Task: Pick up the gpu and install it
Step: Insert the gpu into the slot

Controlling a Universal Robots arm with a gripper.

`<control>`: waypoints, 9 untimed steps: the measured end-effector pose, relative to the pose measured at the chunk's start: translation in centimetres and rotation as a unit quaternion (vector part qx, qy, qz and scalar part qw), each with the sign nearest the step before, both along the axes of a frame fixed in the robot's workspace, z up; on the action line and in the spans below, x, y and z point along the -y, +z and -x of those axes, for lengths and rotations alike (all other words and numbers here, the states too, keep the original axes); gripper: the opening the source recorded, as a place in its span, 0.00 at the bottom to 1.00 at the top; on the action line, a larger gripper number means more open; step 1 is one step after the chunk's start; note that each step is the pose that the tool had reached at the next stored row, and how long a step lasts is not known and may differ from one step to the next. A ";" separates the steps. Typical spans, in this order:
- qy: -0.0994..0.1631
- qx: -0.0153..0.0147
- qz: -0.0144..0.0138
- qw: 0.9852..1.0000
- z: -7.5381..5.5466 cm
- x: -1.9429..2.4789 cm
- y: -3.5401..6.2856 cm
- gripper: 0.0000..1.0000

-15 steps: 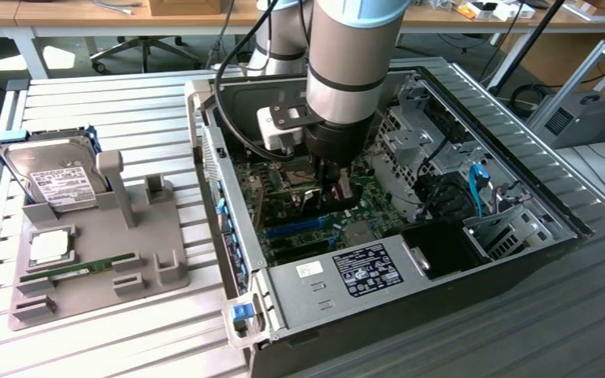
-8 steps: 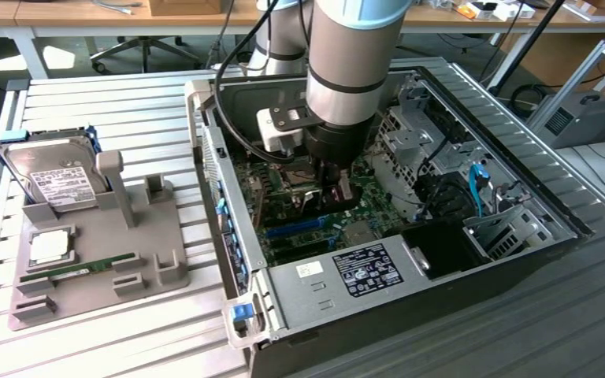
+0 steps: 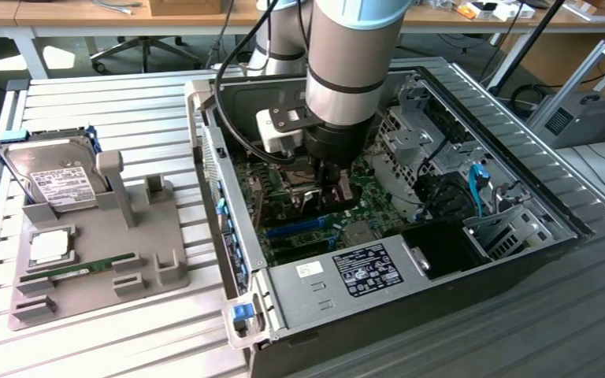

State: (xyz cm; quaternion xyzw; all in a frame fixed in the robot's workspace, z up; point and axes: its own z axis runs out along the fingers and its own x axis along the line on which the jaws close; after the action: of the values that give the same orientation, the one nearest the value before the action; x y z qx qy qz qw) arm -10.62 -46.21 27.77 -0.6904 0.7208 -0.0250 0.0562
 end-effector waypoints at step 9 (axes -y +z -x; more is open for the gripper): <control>0.001 0.000 0.000 1.000 0.3 0.13 0.00 0.27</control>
State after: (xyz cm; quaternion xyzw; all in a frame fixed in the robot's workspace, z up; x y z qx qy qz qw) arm -10.89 -46.33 27.77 -0.6909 0.7203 -0.0249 0.0563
